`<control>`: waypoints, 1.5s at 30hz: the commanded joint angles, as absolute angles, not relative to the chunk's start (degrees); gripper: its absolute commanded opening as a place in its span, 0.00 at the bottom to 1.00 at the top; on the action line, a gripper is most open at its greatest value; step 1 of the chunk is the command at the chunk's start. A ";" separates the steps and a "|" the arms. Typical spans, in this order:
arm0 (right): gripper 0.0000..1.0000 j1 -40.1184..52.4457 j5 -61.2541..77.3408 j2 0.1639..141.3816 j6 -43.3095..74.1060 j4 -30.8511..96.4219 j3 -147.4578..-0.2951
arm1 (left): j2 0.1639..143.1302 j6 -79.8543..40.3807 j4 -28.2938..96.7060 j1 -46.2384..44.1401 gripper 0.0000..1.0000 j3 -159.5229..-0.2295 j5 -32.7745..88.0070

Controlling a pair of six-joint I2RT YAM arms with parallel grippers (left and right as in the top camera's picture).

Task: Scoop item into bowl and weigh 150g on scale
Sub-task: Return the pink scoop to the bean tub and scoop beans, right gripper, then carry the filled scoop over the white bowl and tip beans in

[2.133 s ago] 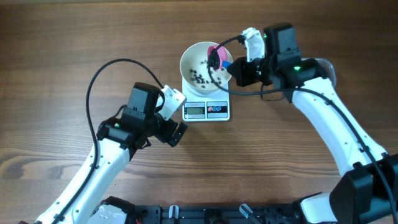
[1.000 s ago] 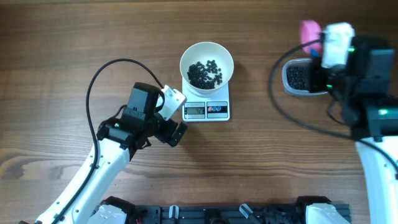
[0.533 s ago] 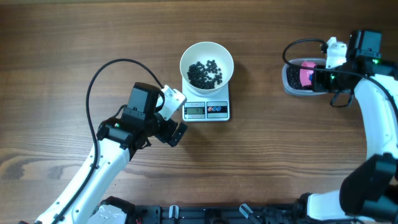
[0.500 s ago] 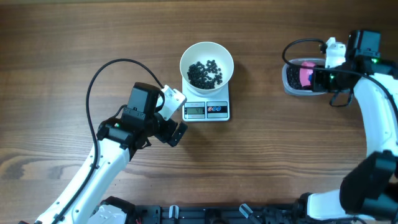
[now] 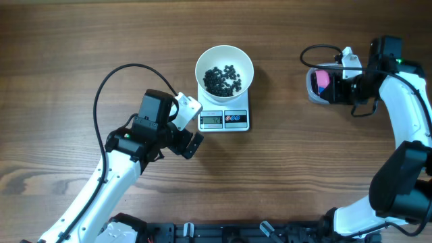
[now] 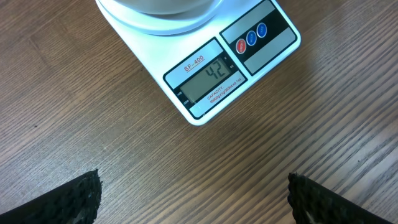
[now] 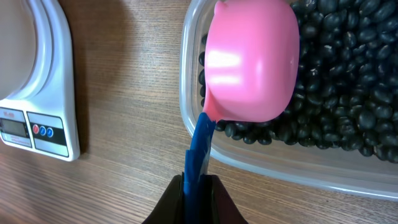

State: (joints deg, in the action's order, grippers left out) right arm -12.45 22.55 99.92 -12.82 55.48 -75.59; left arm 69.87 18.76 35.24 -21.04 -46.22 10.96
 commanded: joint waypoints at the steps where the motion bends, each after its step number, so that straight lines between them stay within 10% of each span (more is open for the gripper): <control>1: 0.05 -12.91 29.04 101.56 -13.82 57.74 -75.44 | 70.19 19.09 35.24 -20.71 1.00 -45.95 10.85; 29: 0.04 -37.80 63.92 101.80 -19.46 60.93 -75.64 | 70.19 19.09 35.24 -20.71 1.00 -45.95 10.85; 45: 0.04 -9.72 73.38 101.80 7.07 37.82 -75.64 | 70.19 19.09 35.24 -20.71 1.00 -45.95 10.85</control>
